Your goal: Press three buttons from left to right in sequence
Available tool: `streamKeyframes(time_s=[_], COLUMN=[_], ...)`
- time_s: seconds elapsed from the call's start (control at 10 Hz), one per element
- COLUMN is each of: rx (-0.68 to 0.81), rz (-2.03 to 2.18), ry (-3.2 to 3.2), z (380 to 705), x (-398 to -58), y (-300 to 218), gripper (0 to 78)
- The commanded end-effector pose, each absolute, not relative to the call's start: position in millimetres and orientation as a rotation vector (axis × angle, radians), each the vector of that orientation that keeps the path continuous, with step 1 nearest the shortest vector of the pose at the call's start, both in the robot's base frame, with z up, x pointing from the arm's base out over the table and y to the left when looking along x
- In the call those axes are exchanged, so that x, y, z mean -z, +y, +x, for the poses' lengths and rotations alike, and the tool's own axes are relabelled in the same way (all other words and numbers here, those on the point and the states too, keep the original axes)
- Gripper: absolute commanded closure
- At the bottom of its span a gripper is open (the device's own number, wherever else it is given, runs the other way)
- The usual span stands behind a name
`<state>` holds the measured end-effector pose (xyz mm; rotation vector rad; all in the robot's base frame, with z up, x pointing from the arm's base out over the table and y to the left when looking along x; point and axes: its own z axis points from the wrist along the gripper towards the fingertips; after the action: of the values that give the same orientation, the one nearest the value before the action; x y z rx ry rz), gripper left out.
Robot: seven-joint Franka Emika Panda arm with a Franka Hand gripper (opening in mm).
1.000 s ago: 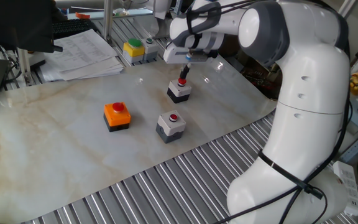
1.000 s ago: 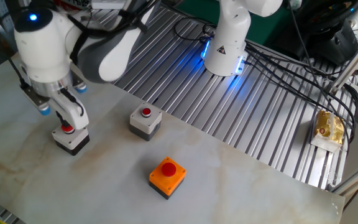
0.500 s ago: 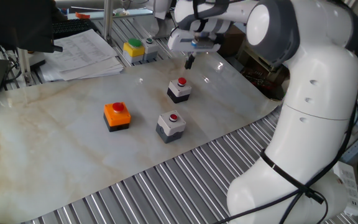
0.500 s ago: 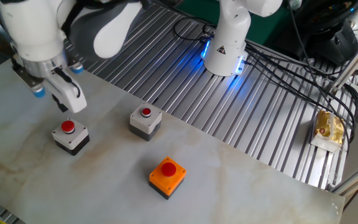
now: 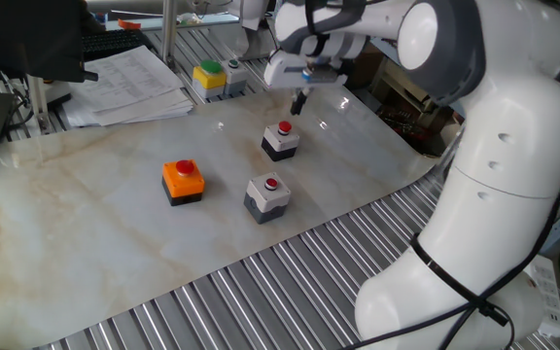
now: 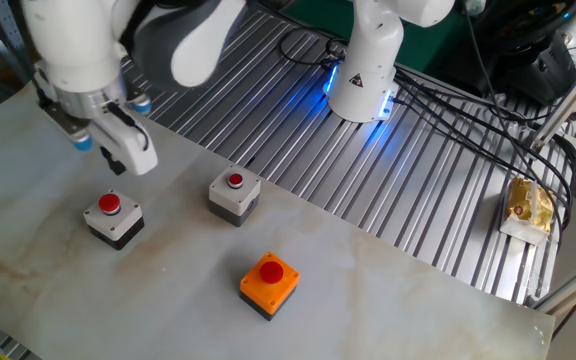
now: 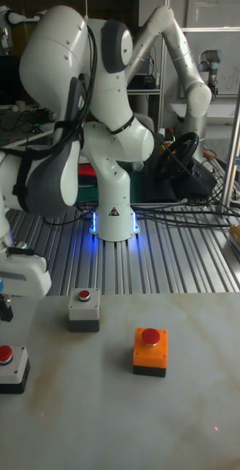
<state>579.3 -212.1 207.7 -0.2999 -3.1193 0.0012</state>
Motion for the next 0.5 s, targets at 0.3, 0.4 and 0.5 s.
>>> streamKeyframes(time_s=[0.3,0.4,0.5], rx=[0.010,0.010,0.009], rz=[-0.247,-0.239,-0.238], ry=[-3.145,-3.148,-3.151], z=[559,556,552], x=[-197,-195,-193], y=[-210,-210,-210], gripper=[77.6,77.6,77.6])
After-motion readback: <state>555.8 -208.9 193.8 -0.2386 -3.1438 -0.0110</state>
